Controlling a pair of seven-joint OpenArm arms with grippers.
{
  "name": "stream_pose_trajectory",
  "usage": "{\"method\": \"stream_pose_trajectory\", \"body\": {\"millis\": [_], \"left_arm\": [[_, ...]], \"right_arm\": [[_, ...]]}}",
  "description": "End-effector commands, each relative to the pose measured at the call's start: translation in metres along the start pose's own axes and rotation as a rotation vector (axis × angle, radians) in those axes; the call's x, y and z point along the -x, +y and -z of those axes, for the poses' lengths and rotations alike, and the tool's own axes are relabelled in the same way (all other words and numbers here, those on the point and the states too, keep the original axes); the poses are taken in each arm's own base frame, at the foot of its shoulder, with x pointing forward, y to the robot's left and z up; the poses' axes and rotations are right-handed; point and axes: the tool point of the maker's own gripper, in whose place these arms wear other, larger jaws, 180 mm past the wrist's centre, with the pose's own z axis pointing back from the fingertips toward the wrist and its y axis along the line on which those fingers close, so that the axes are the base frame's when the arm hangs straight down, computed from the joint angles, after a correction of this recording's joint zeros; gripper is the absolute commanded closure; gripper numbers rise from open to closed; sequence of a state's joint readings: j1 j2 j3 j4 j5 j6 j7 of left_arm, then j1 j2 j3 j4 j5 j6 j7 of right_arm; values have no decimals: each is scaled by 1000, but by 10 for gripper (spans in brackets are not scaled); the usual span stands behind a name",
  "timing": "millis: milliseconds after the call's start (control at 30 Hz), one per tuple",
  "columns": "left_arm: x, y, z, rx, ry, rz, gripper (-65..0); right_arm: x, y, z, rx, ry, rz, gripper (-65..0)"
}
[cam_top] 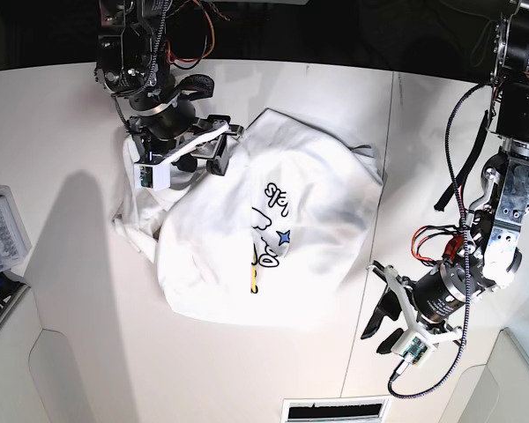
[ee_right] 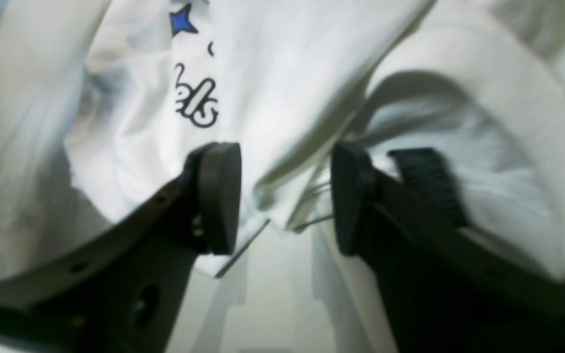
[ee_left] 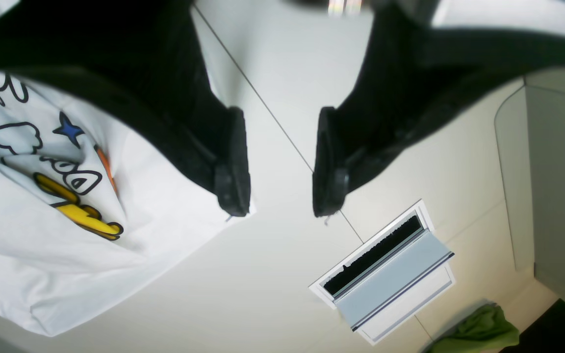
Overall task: Layout the t-shirt on the table in an organized manner, then fold the t-shirt properly
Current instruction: 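Grasp the t-shirt hem with the right gripper and pull it away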
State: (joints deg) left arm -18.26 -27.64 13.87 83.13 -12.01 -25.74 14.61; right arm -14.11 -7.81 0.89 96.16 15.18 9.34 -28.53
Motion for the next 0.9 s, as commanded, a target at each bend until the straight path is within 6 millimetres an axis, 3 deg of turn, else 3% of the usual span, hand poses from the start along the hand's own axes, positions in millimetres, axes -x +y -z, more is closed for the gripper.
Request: {"method": "stream_pose_trajectory", "body": {"millis": [0,167,433,867], "left_arm": [[-20,14,-1,-28,-53,15,-251],[-19,14,-2,-28,-50,16,-251],[-18,15,-1,-32,-45,28,-251],[-21,15,-1,-32,-60,29,-251]], "right_arm": [[-15,13,2,-44,-50,0,-295],[-19,20,14,-73,-43,-11,-295],[3,16,21,-78,14,34,-295],[-18,18,28,-79,-43,32,-295]]}}
